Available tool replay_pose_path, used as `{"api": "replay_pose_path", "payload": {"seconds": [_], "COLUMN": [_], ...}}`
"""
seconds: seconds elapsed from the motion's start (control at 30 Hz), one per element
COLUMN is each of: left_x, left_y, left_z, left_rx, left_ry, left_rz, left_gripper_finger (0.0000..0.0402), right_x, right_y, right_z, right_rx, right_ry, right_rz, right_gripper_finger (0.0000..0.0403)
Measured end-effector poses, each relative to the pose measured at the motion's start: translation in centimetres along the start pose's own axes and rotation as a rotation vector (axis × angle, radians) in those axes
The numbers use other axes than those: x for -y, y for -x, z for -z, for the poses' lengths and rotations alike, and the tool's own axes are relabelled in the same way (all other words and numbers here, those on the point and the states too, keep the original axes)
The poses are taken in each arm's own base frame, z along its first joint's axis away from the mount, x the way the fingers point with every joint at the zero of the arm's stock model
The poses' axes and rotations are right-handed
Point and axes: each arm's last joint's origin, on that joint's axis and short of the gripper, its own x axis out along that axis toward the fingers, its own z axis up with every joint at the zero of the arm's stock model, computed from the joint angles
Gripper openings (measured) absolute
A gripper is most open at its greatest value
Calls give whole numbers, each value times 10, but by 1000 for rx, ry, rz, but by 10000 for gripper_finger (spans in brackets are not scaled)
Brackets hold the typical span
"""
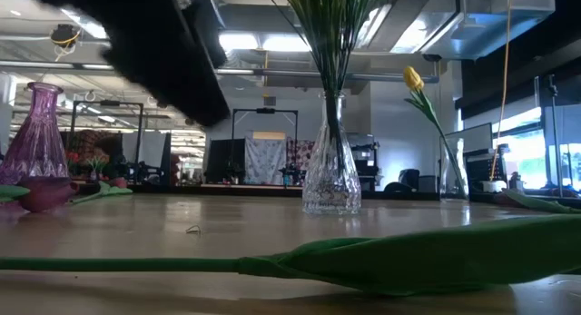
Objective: Sort flowers into vase by color
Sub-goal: Put the yellow tulip into the top transparent vase
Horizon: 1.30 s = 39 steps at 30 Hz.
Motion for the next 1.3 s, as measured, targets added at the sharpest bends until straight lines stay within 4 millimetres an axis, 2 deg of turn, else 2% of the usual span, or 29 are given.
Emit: {"api": "replay_pose_path", "payload": {"seconds": [0.1,0.17,0.27,0.4,0.47,0.7,0.9,1.03,1.13,1.23,1.3], "left_x": [4,1,-8,-16,-14,-14,-16,-16,-16,-14,-6], "left_y": [-23,-34,-49,-66,-70,-71,-78,-76,-65,-38,-9], "left_z": [10,16,16,14,13,18,26,26,18,9,-10], "left_rx": [37,59,92,132,146,134,105,101,74,-2,23], "left_ry": [-7,-14,0,10,-10,-65,-79,-33,-10,-31,-26], "left_rz": [-11,-77,-121,-91,-57,-98,-130,-143,-136,-175,-165], "left_gripper_finger": [191,190,185,176,171,148,76,14,10,8,6], "right_x": [-2,-2,-3,-3,-3,-3,-3,-2,-1,1,2], "right_y": [2,2,3,3,3,3,3,3,3,3,3], "right_z": [2,4,5,6,6,6,6,6,3,-2,-4], "right_rx": [-22,-37,-51,-61,-61,-69,-69,-61,-34,10,37], "right_ry": [-16,-35,-43,-69,-90,-106,-107,-104,-94,-81,-71], "right_rz": [-1,-2,-4,-1,0,17,18,21,32,52,63], "right_gripper_finger": [253,253,253,253,253,253,253,253,253,253,253]}}
